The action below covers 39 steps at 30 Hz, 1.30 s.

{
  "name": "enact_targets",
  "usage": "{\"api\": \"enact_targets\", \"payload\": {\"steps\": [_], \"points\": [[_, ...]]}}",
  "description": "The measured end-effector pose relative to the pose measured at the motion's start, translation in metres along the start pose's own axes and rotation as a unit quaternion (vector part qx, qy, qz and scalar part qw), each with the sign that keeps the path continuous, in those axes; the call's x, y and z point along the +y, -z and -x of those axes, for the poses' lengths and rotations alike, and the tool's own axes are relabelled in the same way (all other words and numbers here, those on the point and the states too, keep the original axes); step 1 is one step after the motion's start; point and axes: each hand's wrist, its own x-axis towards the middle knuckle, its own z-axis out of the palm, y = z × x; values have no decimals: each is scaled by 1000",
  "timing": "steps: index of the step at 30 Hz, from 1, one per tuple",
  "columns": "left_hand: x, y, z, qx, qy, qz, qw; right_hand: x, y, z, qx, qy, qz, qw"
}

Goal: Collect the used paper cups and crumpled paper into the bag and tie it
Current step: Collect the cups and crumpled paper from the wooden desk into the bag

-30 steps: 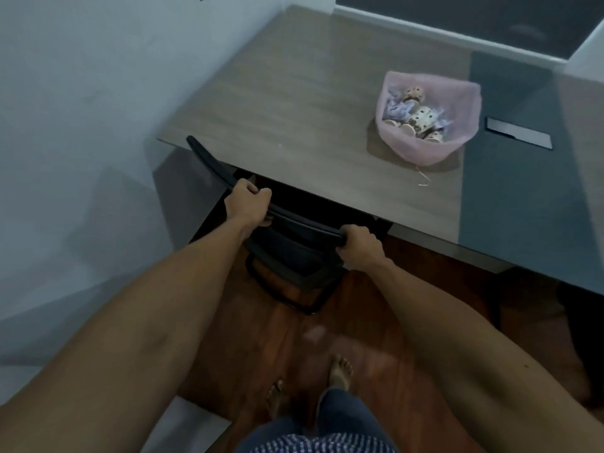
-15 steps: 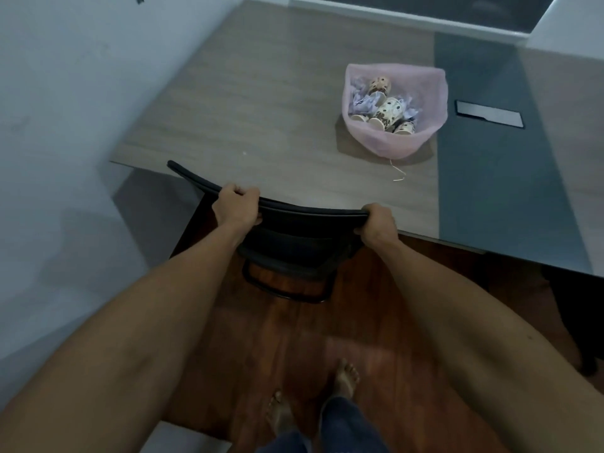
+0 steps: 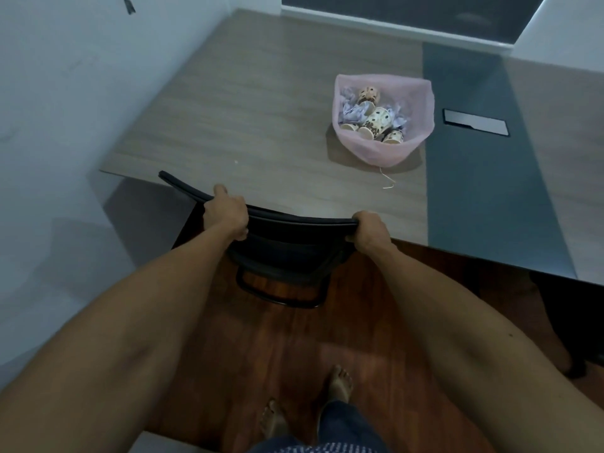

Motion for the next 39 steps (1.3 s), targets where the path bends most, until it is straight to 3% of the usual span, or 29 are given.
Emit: {"api": "enact_targets", "payload": {"steps": [2, 5, 13, 18, 29, 39], "points": [[1, 12, 3, 11, -54, -121, 991, -1, 13, 4, -16, 6, 44, 999], [16, 18, 14, 27, -119, -195, 973, -2, 39, 8, -36, 25, 77, 996], [83, -1, 33, -5, -270, -189, 944, 7, 106, 6, 22, 27, 98, 995], [123, -25, 27, -16, -324, -190, 927, 28, 136, -14, 61, 11, 94, 994], [241, -116, -47, -35, -318, -196, 927, 86, 189, -154, 115, 16, 10, 993], [304, -196, -136, -41, -232, -187, 954, 130, 215, -310, 95, 64, 38, 993]]}}
